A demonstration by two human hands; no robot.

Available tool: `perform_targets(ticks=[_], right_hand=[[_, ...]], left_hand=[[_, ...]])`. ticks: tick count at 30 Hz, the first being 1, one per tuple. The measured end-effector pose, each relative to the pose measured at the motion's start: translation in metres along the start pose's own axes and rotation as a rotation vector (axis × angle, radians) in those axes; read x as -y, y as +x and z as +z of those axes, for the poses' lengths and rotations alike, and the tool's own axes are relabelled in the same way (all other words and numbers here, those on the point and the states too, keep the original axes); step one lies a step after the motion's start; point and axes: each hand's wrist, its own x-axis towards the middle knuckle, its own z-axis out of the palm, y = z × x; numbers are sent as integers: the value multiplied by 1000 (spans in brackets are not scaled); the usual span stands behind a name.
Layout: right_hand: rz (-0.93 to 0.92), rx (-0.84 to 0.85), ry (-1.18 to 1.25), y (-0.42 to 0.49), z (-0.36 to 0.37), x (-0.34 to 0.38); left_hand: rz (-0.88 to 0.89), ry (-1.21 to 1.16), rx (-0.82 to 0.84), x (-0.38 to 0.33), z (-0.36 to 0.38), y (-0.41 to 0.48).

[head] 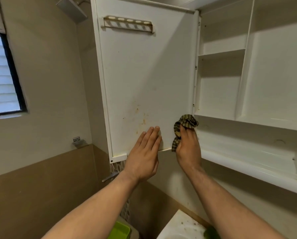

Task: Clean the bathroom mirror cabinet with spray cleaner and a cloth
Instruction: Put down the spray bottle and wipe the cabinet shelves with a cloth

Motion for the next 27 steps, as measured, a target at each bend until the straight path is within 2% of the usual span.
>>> perform_targets(ticks=[3, 5, 7, 10, 12, 13, 16, 17, 19, 22, 24, 27], right_hand=[[256, -117, 101, -30, 19, 23], [328, -118, 174, -56, 39, 48], [164, -32, 159, -76, 49, 61], [-239, 142, 117, -84, 44, 51], [-295, 183, 96, -77, 35, 36], [-197, 151, 107, -71, 33, 29], [336, -32, 195, -53, 31, 32], [403, -51, 176, -53, 34, 42], [318, -46, 152, -65, 40, 65], [24, 99, 122, -93, 47, 90], [-142, 153, 114, -93, 46, 87], [-271, 246, 123, -72, 28, 61]], left_hand=[[-84, -40, 22, 1, -3, -21], [-134, -67, 41, 2, -4, -37], [-167, -77, 60, 4, -4, -51], [-200, -50, 89, 5, -2, -67], [-226, -40, 113, 5, -2, -78], [-233, -36, 118, 6, -1, -82], [-244, -46, 123, 12, -1, -90], [-246, -60, 117, 13, -1, -92], [-263, -116, 103, 13, -1, -93], [-285, -183, 87, 11, -2, -91], [-294, -209, 95, 7, -2, -92], [-308, -228, 89, 8, -3, -96]])
